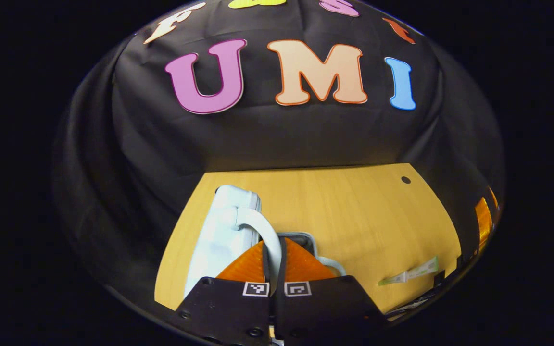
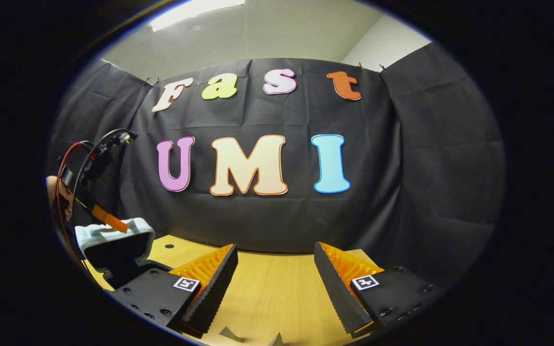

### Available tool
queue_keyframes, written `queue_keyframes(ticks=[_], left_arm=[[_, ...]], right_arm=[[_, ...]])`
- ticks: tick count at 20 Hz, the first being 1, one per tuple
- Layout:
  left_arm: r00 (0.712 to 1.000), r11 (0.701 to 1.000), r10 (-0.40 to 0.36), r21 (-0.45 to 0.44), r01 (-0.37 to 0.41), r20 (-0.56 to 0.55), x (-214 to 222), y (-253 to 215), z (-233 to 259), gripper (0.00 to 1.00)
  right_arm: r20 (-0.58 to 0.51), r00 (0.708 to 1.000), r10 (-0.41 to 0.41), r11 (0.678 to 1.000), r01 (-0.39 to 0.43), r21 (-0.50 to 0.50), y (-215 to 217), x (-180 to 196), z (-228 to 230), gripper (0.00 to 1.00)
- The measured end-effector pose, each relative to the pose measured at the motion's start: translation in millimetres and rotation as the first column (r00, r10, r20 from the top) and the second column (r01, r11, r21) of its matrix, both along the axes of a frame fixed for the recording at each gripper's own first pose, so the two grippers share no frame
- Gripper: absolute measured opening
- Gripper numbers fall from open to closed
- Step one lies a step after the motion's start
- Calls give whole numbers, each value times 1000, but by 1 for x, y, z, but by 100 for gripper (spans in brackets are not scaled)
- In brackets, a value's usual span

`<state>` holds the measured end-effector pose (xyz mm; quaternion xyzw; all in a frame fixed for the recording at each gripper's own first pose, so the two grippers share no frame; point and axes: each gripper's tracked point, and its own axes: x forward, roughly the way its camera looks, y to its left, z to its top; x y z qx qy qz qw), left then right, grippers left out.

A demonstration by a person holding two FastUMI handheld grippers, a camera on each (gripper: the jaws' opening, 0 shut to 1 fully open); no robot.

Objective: First open the suitcase, pack the skin care products into it, and then close the suitcase.

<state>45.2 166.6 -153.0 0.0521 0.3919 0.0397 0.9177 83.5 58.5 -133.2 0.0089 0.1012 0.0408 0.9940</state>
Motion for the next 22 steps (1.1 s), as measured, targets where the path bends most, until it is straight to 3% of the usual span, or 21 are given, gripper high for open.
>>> queue_keyframes(ticks=[8, 13, 22], left_arm=[[997, 1000, -10, 13, 9, 80, -5, 85, 28, 0], [989, 998, 54, -23, -51, 134, -8, 150, 35, 0], [978, 991, 124, 36, -132, 168, -16, 255, 25, 0]], right_arm=[[37, 999, -14, 1000, 14, -21, 67, 6, 7, 98], [62, 998, 6, 1000, -5, -26, 116, 3, 6, 99], [46, 999, 28, 998, -26, -56, 161, 7, 0, 98]])
